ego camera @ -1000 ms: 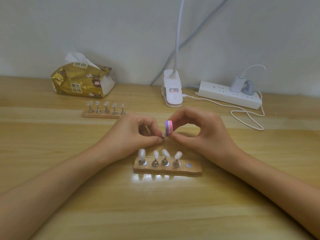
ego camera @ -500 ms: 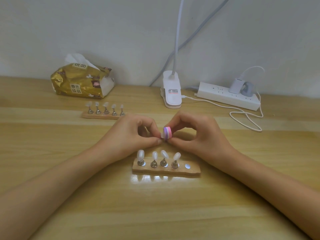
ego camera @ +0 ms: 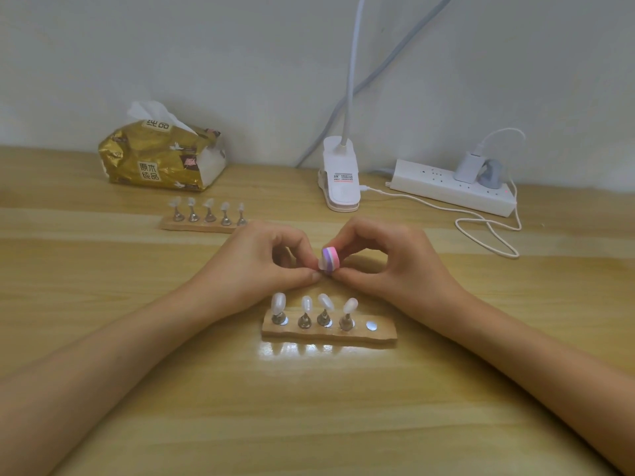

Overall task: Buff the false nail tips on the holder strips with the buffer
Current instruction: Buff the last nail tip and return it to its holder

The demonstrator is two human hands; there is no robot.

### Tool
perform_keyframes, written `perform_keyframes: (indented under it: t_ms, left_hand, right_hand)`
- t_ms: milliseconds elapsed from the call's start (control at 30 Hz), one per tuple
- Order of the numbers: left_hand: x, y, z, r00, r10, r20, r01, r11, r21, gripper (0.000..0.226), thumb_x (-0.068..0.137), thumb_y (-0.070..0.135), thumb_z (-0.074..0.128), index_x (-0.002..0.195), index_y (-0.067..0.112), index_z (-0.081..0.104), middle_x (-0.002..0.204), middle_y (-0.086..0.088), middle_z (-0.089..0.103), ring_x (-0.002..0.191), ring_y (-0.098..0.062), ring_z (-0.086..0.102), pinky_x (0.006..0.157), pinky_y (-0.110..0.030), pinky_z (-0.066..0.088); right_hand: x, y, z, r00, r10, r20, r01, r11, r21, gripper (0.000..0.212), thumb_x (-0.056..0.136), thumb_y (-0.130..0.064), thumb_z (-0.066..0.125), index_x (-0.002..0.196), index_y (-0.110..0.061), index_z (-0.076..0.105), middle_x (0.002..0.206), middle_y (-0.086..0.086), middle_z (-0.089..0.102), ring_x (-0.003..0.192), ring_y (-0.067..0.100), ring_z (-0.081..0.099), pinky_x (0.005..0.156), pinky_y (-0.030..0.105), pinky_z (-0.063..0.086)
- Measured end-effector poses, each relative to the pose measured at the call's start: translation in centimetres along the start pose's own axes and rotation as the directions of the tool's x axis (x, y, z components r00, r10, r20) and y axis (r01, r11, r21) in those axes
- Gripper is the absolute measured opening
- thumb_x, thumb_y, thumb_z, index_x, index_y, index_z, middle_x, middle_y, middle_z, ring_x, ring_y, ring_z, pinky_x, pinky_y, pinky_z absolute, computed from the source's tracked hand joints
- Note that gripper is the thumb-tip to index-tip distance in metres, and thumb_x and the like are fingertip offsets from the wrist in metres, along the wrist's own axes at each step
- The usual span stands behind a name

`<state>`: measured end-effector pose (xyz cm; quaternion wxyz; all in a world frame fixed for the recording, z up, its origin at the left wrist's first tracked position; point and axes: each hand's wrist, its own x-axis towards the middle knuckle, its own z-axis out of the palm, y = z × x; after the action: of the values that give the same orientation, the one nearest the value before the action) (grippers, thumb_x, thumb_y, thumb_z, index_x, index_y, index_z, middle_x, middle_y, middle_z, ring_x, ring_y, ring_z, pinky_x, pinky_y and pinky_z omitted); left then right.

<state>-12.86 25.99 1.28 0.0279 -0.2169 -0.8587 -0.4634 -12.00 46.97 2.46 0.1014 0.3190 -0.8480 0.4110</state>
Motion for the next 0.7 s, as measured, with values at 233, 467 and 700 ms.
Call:
perform_keyframes:
  t_ms: [233,467,700]
  left_hand:
    - [-0.05,-0.08,-0.05,1.0,-0.001,-0.003,0.001,1.0,0.01,0.012,0.073,0.02,0.084,0.069,0.025,0.074,0.057,0.005,0.065,0.052,-0.003,0.055,0.054,-0.019,0.042]
    - [0.05,-0.2,-0.01,1.0,-0.009,0.006,0.009,1.0,0.0,0.012,0.073,0.019,0.084,0.069,0.025,0.074,0.055,0.007,0.064,0.051,-0.003,0.054,0.053,-0.018,0.041]
    - [0.02,-0.09,-0.06,1.0,-0.004,0.016,0.004,1.0,-0.002,0.013,0.075,0.018,0.083,0.069,0.024,0.073,0.055,0.011,0.063,0.051,-0.001,0.054,0.053,-0.015,0.04]
  right_hand:
    - [0.14,0.04,0.21,1.0,0.018,0.013,-0.018,1.0,0.008,0.012,0.082,0.002,0.079,0.091,0.0,0.071,0.088,0.003,0.075,0.086,0.011,0.073,0.086,0.032,0.058]
    - [0.02,-0.01,0.15,1.0,0.001,-0.01,-0.001,1.0,0.018,0.011,0.083,-0.001,0.078,0.091,-0.002,0.071,0.088,0.001,0.075,0.087,0.011,0.073,0.086,0.032,0.057]
    - [0.08,-0.11,0.03,0.999,-0.031,-0.027,0.031,1.0,0.004,0.014,0.082,0.003,0.077,0.093,-0.003,0.072,0.09,0.001,0.075,0.089,0.01,0.072,0.087,0.03,0.057]
